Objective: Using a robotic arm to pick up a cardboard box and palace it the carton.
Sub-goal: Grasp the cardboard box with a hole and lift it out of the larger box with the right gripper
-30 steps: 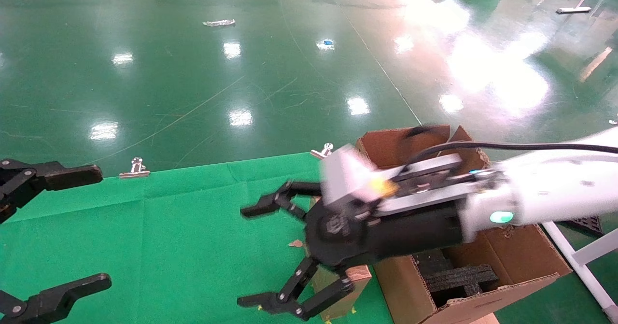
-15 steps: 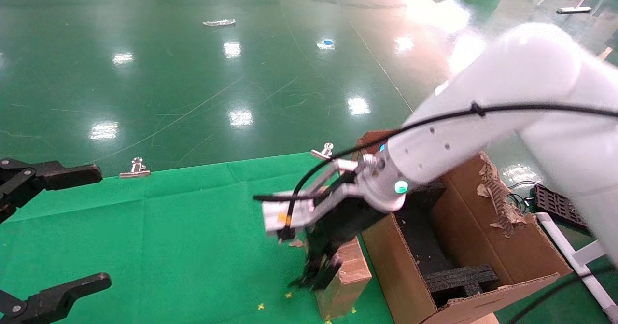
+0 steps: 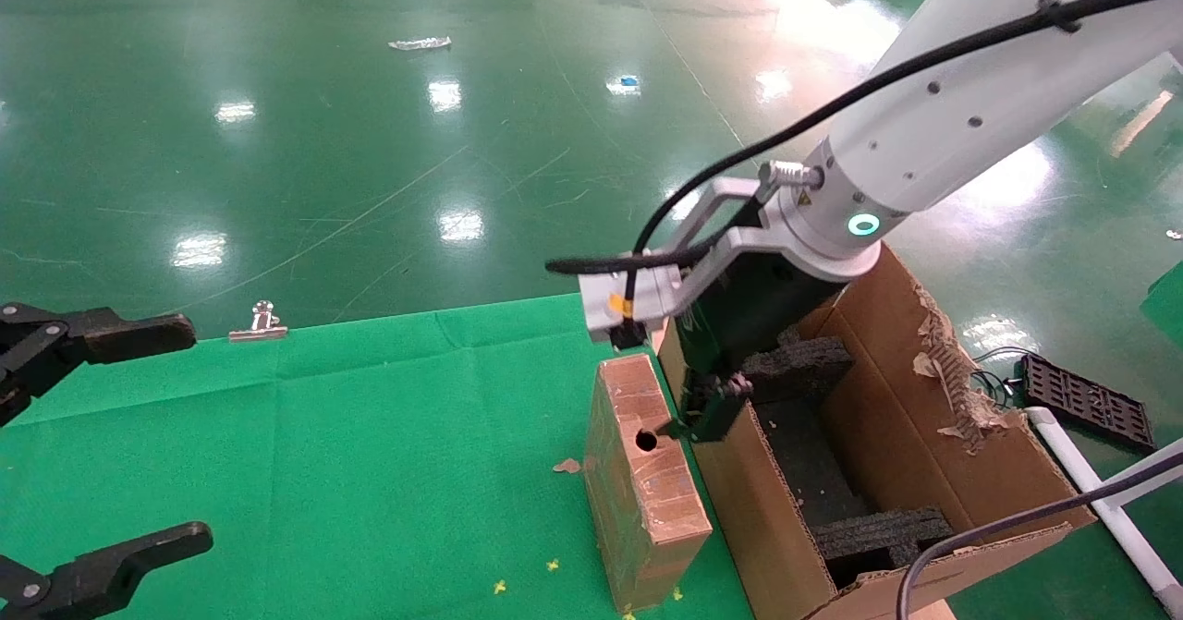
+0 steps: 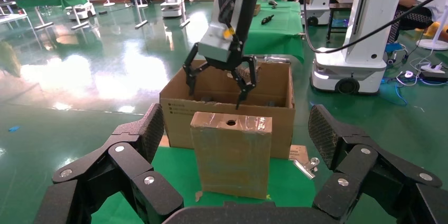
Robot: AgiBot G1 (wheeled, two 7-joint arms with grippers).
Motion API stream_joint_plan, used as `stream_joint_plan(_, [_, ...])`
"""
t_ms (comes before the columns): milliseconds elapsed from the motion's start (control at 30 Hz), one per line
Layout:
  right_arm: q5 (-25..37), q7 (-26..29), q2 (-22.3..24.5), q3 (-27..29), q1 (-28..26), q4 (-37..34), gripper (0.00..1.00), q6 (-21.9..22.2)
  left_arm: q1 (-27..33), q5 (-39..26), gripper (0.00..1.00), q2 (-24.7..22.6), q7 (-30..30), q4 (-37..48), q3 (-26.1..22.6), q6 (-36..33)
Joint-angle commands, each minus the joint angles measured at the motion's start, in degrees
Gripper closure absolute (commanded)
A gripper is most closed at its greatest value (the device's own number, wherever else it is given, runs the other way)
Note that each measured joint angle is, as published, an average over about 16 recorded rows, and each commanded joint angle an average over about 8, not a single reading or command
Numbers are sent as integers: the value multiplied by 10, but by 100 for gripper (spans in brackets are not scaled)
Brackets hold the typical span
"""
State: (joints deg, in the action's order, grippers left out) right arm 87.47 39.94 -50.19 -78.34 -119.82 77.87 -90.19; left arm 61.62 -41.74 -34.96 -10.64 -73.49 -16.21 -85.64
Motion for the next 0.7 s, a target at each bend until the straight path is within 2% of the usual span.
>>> stream_joint_plan(33, [-4,1,-2,-30,-17,1,0,1,0,0,0,0,0,0,0,0])
stream_joint_plan(233, [-27,17,-19,-86,-27,1,0,9,0,0,0,0,0,0,0,0])
stream_joint_plan(467, [-39,45,-33,-122,-38,0,0,19,0,0,0,0,0,0,-1,0])
stream_joint_plan(567, [-37,78,-32,-130,-47,-2,0,25,0,1,0,0,0,0,-1,0])
stream_joint_plan(700, [-44,160,-24,-135,-58,-12,0,28,0,1,0,0,0,0,-1,0])
